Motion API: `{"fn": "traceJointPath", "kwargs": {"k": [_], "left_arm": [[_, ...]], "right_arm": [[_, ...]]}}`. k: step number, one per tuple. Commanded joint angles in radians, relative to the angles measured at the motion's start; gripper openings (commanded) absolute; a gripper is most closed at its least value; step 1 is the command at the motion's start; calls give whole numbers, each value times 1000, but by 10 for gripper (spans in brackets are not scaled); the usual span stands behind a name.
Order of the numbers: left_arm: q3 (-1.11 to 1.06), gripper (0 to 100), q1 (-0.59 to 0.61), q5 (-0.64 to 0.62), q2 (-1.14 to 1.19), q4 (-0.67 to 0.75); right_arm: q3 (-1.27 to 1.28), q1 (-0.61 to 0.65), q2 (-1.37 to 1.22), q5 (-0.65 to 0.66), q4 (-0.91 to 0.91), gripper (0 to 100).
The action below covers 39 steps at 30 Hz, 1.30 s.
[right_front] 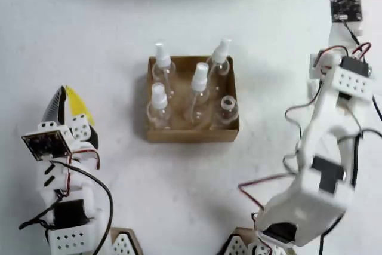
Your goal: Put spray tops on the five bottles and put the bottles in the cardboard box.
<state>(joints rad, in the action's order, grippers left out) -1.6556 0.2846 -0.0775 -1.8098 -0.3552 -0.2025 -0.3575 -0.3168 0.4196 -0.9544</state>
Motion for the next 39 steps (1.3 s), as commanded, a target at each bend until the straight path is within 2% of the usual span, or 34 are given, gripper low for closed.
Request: {"fn": "traceJointPath", "kwargs": {"k": [1, 11, 17, 19, 22, 26, 28, 39], "left_arm": [[17, 32, -8, -11, -15, 29], [17, 32, -8, -11, -15, 29], [17, 32, -8, -11, -15, 29], [17, 32, -8, -11, -15, 29], [17, 32, -8, -11, -15, 29], [17, 32, -8, -11, -15, 29], [17, 32, -8, -11, -15, 29], [17, 32, -8, -11, -15, 31]], "right_arm": [[-302, 1, -214, 20, -88, 141], [-1053, -5, -756, 26, -392, 144], [-1359, -10, -977, 28, -453, 144], [-1393, -7, -1024, 44, -453, 142], [-1404, 1, -1067, 140, -453, 128], [-1413, 1, -1081, 190, -455, 5], [-1419, 1, -1073, 192, -483, 35], [-1462, 54, -898, 195, -763, 16]]}}
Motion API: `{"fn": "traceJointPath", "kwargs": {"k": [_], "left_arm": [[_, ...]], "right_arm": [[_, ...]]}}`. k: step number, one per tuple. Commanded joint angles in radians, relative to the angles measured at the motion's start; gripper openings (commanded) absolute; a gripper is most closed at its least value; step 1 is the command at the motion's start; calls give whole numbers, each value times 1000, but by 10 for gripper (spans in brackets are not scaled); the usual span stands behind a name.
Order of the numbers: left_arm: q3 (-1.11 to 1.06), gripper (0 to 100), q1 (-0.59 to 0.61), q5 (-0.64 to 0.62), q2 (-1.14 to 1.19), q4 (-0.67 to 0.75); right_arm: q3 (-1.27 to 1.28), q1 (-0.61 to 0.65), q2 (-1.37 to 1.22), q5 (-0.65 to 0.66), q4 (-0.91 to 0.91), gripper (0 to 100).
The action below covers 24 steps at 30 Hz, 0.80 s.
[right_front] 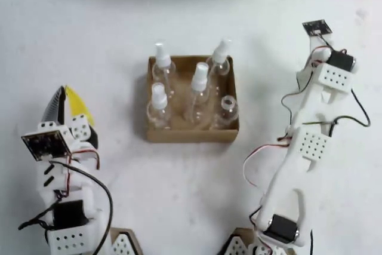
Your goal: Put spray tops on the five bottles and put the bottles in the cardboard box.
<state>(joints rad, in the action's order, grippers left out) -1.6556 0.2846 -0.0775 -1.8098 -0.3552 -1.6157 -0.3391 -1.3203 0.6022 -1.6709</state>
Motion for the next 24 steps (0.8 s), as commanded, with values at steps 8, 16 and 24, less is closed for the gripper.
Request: {"fn": "traceJointPath", "kwargs": {"k": [8, 16, 24], "left_arm": [[17, 32, -8, -11, -15, 31], [17, 32, -8, -11, -15, 32], [17, 32, -8, -11, -15, 32]], "right_arm": [[-46, -74, 186, 6, -53, 22], [-43, -225, 216, 186, -56, 74], [81, -234, 97, 304, -58, 10]]}}
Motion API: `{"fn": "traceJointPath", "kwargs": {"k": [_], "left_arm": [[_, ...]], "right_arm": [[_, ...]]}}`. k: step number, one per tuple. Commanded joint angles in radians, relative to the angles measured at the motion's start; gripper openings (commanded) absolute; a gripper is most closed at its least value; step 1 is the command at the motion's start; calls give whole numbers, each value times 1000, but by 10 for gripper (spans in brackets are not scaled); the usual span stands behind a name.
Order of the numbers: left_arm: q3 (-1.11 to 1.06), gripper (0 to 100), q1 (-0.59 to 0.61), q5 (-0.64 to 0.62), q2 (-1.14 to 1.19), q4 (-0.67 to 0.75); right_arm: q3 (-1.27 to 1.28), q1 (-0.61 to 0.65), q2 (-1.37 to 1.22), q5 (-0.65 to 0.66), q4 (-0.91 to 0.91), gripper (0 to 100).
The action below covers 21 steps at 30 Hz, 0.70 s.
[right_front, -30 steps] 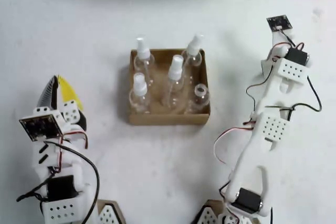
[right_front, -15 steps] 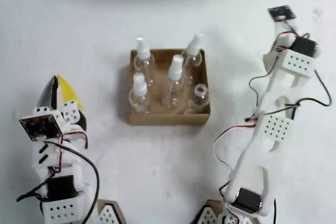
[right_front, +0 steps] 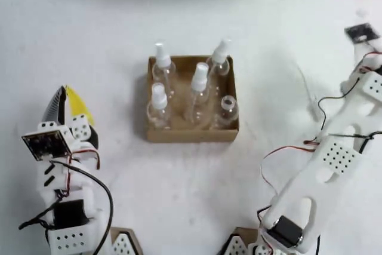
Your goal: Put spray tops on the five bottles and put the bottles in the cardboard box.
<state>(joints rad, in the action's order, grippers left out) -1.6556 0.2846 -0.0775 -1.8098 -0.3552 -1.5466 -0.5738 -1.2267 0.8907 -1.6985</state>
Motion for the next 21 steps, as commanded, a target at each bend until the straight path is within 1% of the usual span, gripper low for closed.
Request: {"fn": "traceJointPath", "kwargs": {"k": [1, 5, 8, 10, 13, 16, 21], "left_arm": [[17, 32, -8, -11, -15, 32], [17, 32, -8, -11, -15, 32], [17, 32, -8, -9, -15, 32], [17, 32, -10, 18, -15, 32], [17, 32, -45, 57, -15, 32], [17, 32, -64, 92, -15, 32], [17, 32, -62, 94, -15, 31]], "right_arm": [[28, 7, -1, 15, -31, 15], [143, 28, 19, 17, -33, 15], [307, 51, 87, 23, -35, 15], [450, 74, 163, 44, -35, 16], [689, 127, 320, 95, -30, 16], [873, 191, 466, 106, -18, 17], [1074, 306, 610, 100, 113, 17]]}}
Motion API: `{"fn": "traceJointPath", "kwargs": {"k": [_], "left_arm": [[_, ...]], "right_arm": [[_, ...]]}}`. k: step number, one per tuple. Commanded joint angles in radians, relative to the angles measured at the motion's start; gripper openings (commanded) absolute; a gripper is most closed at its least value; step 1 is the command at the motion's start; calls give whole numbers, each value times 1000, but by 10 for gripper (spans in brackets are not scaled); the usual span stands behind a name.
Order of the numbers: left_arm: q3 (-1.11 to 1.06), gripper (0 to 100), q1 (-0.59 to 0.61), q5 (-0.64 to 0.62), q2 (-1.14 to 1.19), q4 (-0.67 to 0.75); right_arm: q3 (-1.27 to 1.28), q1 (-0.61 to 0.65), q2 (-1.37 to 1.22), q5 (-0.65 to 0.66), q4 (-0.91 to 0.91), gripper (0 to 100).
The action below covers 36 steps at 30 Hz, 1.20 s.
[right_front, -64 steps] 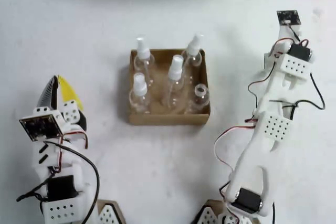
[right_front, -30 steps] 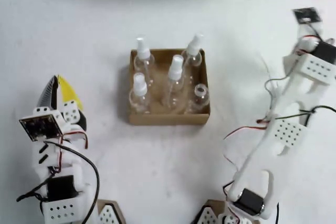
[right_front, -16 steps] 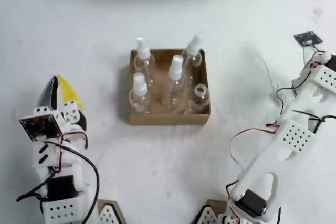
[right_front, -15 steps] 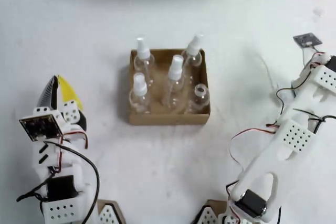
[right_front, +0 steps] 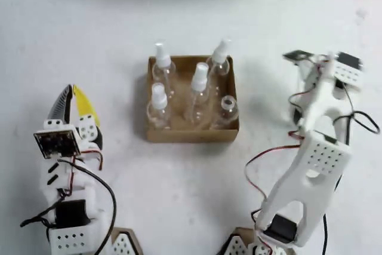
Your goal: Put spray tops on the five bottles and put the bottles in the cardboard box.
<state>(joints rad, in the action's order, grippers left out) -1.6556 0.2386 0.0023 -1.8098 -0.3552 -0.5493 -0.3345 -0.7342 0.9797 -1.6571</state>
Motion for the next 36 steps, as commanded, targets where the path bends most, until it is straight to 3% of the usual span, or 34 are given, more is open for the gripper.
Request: {"fn": "traceJointPath", "kwargs": {"k": [1, 4, 10, 17, 19, 22, 26, 28, 32, 36], "left_arm": [[17, 32, -16, 14, -15, 31], [17, 32, -16, 15, -15, 31], [17, 32, -16, 17, -15, 29], [17, 32, -13, 18, -15, 31], [17, 32, -13, 21, -15, 31], [17, 32, -15, 21, -15, 31], [17, 32, -15, 21, -15, 31], [17, 32, -15, 21, -15, 31], [17, 32, -15, 21, -15, 31], [17, 32, -15, 21, -15, 31]], "right_arm": [[104, 90, 130, 9, 110, 17], [152, 145, 139, 8, 217, 17], [152, 220, 193, 8, 200, 17], [160, 134, 380, 25, 272, 18], [161, 91, 401, 109, 294, 18], [164, 36, 381, 341, 329, 43], [161, -4, 303, 486, 332, 248], [164, -19, 282, 571, 325, 306], [167, -50, 260, 743, 248, 282], [166, -58, 220, 769, 262, 283]]}}
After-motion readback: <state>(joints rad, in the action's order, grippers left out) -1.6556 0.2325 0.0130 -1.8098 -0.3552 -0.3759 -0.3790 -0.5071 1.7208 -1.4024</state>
